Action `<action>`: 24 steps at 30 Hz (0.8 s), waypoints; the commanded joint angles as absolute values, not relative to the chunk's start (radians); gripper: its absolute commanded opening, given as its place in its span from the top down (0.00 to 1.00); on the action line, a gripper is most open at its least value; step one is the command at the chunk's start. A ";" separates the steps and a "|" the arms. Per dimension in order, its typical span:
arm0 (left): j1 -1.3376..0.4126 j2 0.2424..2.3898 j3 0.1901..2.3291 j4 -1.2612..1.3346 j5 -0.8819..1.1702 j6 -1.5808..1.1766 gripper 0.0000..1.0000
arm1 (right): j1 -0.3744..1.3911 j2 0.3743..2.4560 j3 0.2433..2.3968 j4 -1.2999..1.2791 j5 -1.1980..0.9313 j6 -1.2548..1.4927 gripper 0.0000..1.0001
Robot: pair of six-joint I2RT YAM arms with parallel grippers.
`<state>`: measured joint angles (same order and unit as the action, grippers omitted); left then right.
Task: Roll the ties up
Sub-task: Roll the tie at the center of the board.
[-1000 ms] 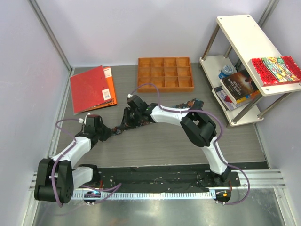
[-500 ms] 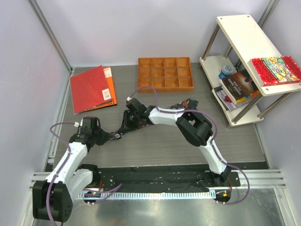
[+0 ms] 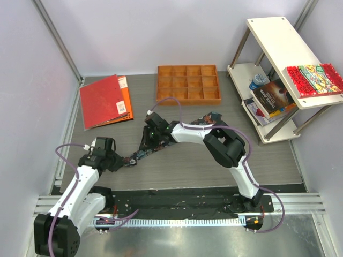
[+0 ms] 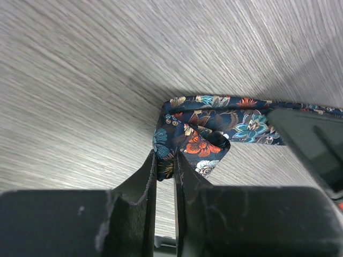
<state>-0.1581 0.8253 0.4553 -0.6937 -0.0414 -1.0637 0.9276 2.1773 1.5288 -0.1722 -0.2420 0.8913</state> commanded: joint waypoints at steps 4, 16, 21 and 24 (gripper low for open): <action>-0.163 0.819 0.515 -0.747 -0.115 -1.066 0.90 | 0.974 2.154 1.437 -0.126 -0.186 0.900 0.80; -0.167 0.847 0.591 -0.802 -0.199 -1.025 0.92 | 1.003 2.017 1.235 -0.098 -0.081 1.012 0.82; -0.182 0.862 0.595 -0.805 -0.221 -1.023 0.92 | 1.005 1.994 1.324 -0.127 -0.091 0.977 0.82; -0.187 0.870 0.598 -0.808 -0.229 -1.023 0.92 | 1.014 1.967 1.374 -0.138 -0.094 0.968 0.81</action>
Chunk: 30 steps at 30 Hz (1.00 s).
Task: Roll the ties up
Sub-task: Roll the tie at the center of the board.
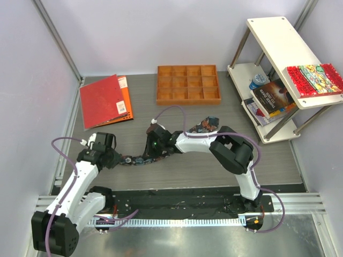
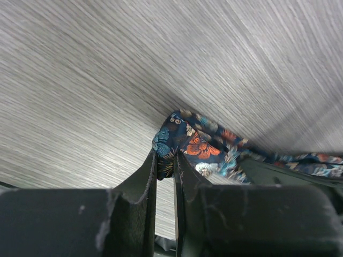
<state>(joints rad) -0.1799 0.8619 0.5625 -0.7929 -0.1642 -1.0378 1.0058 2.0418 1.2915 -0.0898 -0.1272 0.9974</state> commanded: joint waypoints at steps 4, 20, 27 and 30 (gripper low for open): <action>-0.189 0.877 0.603 -0.810 -0.235 -1.020 0.92 | 1.038 1.939 1.411 -0.098 -0.152 0.974 0.80; -0.190 0.887 0.638 -0.831 -0.239 -1.008 0.92 | 1.060 2.112 1.485 0.069 -0.279 1.063 0.86; -0.189 0.888 0.684 -0.857 -0.235 -0.993 0.93 | 1.055 2.194 1.552 0.071 -0.287 1.066 0.86; -0.190 0.893 0.693 -0.864 -0.232 -0.982 0.92 | 1.051 2.223 1.588 0.075 -0.294 1.072 0.87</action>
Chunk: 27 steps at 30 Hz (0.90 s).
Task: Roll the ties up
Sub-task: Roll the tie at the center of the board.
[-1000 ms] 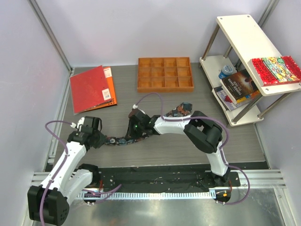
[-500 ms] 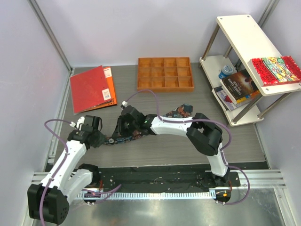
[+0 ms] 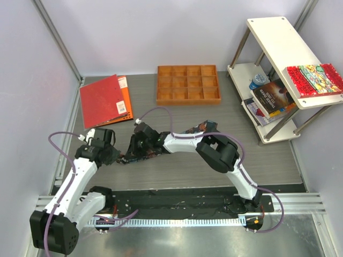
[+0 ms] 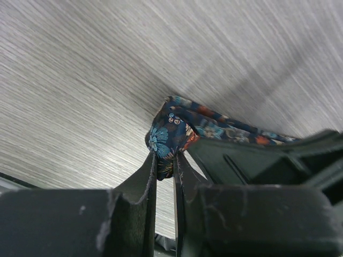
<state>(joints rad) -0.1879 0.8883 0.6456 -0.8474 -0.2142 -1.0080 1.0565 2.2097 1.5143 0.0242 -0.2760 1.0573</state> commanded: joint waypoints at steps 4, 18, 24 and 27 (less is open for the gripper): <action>-0.190 0.923 0.713 -0.858 -0.215 -0.953 0.91 | 1.049 2.246 1.631 0.080 -0.310 1.078 0.86; -0.366 1.153 0.848 -0.910 -0.417 -0.986 0.90 | 1.022 2.260 1.628 0.115 -0.357 1.098 0.87; -0.423 1.223 0.911 -0.968 -0.532 -1.006 0.91 | 0.950 2.160 1.482 0.133 -0.374 1.078 0.86; -0.433 1.242 0.929 -0.980 -0.566 -1.008 0.91 | 0.917 2.109 1.407 0.132 -0.377 1.055 0.86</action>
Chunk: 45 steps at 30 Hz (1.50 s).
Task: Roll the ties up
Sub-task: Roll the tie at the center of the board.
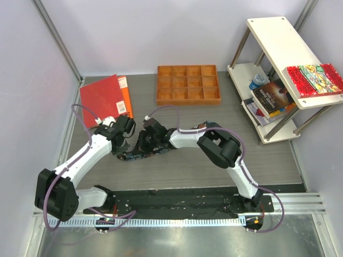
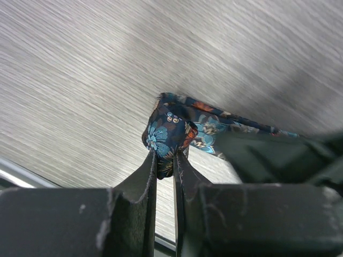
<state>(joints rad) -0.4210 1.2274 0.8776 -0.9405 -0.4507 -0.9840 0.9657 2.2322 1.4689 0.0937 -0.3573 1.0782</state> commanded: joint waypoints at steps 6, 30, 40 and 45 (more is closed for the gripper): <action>-0.468 1.301 0.963 -1.009 -0.638 -1.008 0.92 | 0.894 2.082 1.309 0.130 -0.374 1.025 0.86; -0.644 1.680 1.164 -1.095 -0.879 -1.100 0.92 | 0.809 1.757 0.961 0.120 -0.382 1.002 0.81; -0.719 1.862 1.256 -1.138 -0.937 -1.135 0.93 | 0.756 1.476 0.753 0.057 -0.353 0.977 0.80; -0.758 1.894 1.264 -1.129 -0.930 -1.135 0.81 | 0.747 1.391 0.727 -0.020 -0.322 0.962 0.80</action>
